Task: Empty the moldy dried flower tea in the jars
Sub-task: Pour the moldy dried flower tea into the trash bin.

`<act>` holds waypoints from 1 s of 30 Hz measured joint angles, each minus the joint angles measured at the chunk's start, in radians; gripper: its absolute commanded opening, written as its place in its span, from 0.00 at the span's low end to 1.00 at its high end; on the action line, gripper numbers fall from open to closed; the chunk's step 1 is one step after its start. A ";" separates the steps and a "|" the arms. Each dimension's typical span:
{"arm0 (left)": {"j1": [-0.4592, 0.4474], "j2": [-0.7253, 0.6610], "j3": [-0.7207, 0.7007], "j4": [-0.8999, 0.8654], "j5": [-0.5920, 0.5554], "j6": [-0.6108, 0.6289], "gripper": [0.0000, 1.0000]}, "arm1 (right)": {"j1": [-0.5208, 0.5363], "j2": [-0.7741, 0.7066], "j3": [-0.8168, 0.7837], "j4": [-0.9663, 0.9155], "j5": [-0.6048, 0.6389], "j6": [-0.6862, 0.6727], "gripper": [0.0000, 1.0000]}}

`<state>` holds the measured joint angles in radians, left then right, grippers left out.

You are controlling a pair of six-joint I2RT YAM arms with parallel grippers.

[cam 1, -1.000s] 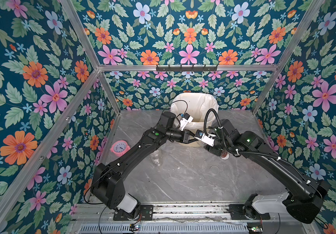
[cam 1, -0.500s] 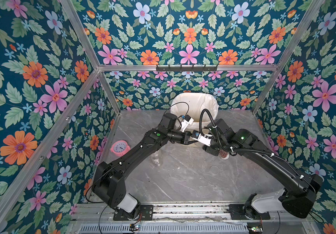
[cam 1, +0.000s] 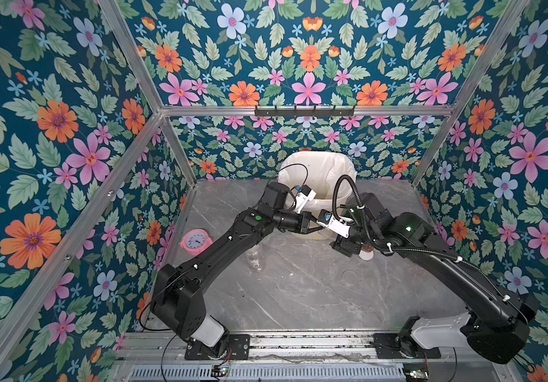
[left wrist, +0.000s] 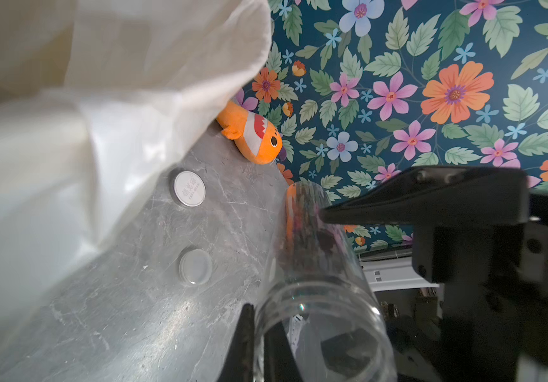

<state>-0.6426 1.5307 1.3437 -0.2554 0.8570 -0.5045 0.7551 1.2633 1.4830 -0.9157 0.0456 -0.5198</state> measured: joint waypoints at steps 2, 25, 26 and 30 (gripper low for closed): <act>0.000 -0.003 0.021 -0.010 -0.017 -0.013 0.00 | 0.000 -0.055 -0.027 0.039 -0.013 0.019 0.97; 0.051 0.339 0.744 -0.243 -0.207 -0.095 0.00 | -0.528 -0.205 -0.162 0.508 -0.373 1.056 0.98; 0.053 0.345 0.752 -0.235 -0.207 -0.101 0.00 | -0.540 -0.201 -0.178 0.547 -0.386 1.114 0.98; 0.053 0.347 0.737 -0.171 -0.201 -0.129 0.00 | -0.568 -0.171 -0.235 0.720 -0.425 1.358 0.99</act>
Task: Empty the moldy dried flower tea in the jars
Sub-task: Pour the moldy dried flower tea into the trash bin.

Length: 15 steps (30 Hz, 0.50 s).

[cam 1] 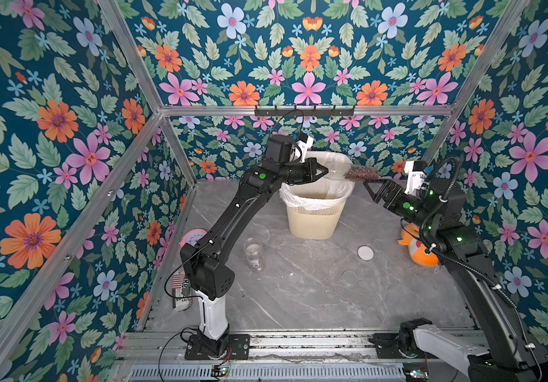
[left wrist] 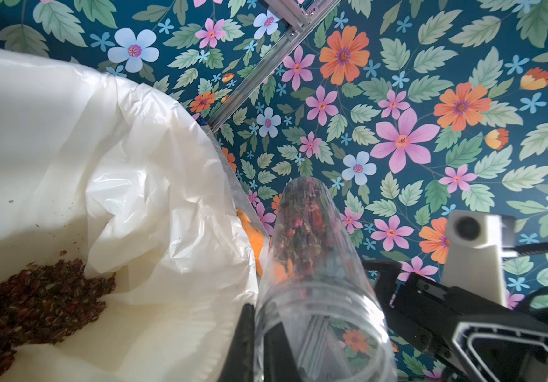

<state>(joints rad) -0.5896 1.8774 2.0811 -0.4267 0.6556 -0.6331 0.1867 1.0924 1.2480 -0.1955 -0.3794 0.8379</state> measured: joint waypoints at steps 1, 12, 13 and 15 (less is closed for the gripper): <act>0.000 -0.007 -0.016 0.021 0.001 -0.016 0.00 | -0.002 0.012 -0.004 0.037 -0.008 0.052 0.99; 0.002 -0.031 -0.087 0.200 0.023 -0.096 0.00 | -0.005 0.143 -0.040 0.384 0.066 0.419 0.99; 0.002 -0.031 -0.089 0.211 0.024 -0.097 0.00 | -0.006 0.166 -0.042 0.412 0.071 0.449 0.99; 0.002 -0.031 -0.095 0.233 0.023 -0.102 0.00 | -0.006 0.208 -0.040 0.456 0.078 0.505 0.99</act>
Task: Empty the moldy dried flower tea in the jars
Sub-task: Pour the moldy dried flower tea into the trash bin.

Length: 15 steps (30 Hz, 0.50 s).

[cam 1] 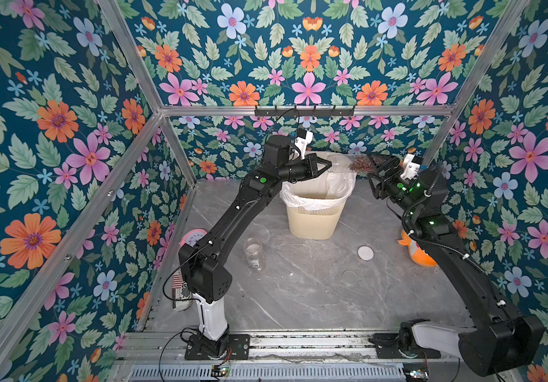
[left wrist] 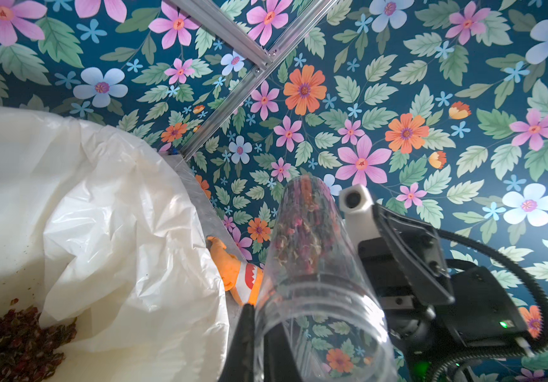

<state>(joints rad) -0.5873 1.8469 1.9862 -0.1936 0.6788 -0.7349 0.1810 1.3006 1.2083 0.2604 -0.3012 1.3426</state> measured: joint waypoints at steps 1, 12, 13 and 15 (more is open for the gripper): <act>0.000 0.000 -0.006 0.010 0.000 -0.006 0.00 | -0.001 0.020 0.003 0.023 0.006 0.029 0.98; 0.000 0.019 -0.024 0.075 -0.014 -0.026 0.00 | 0.003 0.135 0.068 0.177 0.070 0.227 0.73; 0.000 0.022 -0.026 0.084 -0.014 -0.031 0.00 | 0.006 0.142 0.068 0.183 0.070 0.238 0.71; 0.000 0.027 -0.033 0.095 -0.021 -0.043 0.00 | 0.010 0.156 0.068 0.192 0.070 0.259 0.70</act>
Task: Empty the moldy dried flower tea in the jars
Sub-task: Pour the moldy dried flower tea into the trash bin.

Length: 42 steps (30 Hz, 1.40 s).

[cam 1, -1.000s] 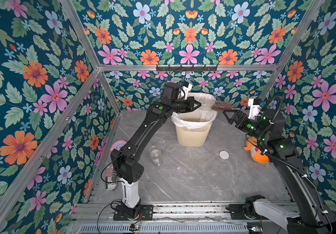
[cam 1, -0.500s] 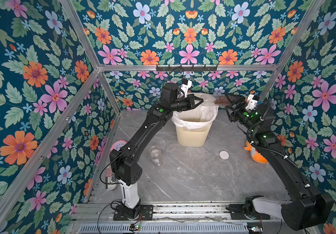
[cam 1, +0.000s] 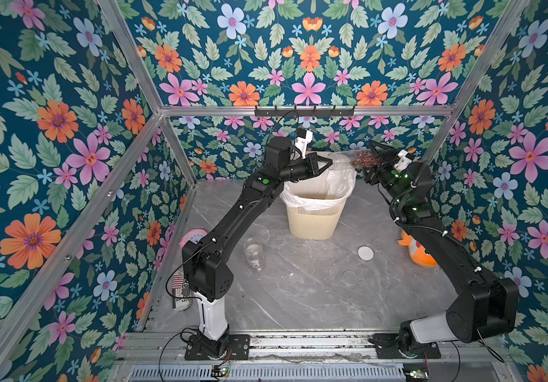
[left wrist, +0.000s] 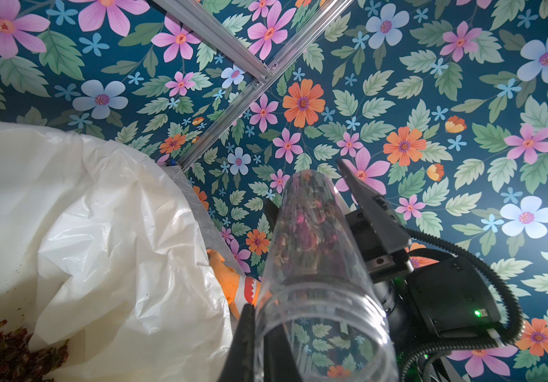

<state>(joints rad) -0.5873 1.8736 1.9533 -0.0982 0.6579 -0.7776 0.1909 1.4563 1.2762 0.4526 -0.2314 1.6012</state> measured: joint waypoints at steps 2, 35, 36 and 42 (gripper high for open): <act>0.000 0.002 -0.005 0.005 -0.001 -0.002 0.00 | 0.001 0.005 0.002 -0.002 0.003 0.011 0.66; 0.151 -0.159 -0.209 0.021 -0.134 0.005 0.58 | -0.039 0.077 0.272 -0.354 0.137 -0.375 0.47; 0.160 -0.165 -0.213 0.016 -0.141 0.016 0.58 | -0.034 0.090 0.296 -0.390 0.137 -0.414 0.47; 0.208 -0.200 -0.253 -0.015 -0.169 0.057 0.57 | 0.045 0.141 0.422 -0.564 0.190 -0.668 0.47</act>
<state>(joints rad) -0.3794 1.6733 1.7000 -0.1131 0.4892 -0.7204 0.2363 1.5970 1.6978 -0.1116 -0.0410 0.9337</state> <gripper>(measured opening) 0.574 0.548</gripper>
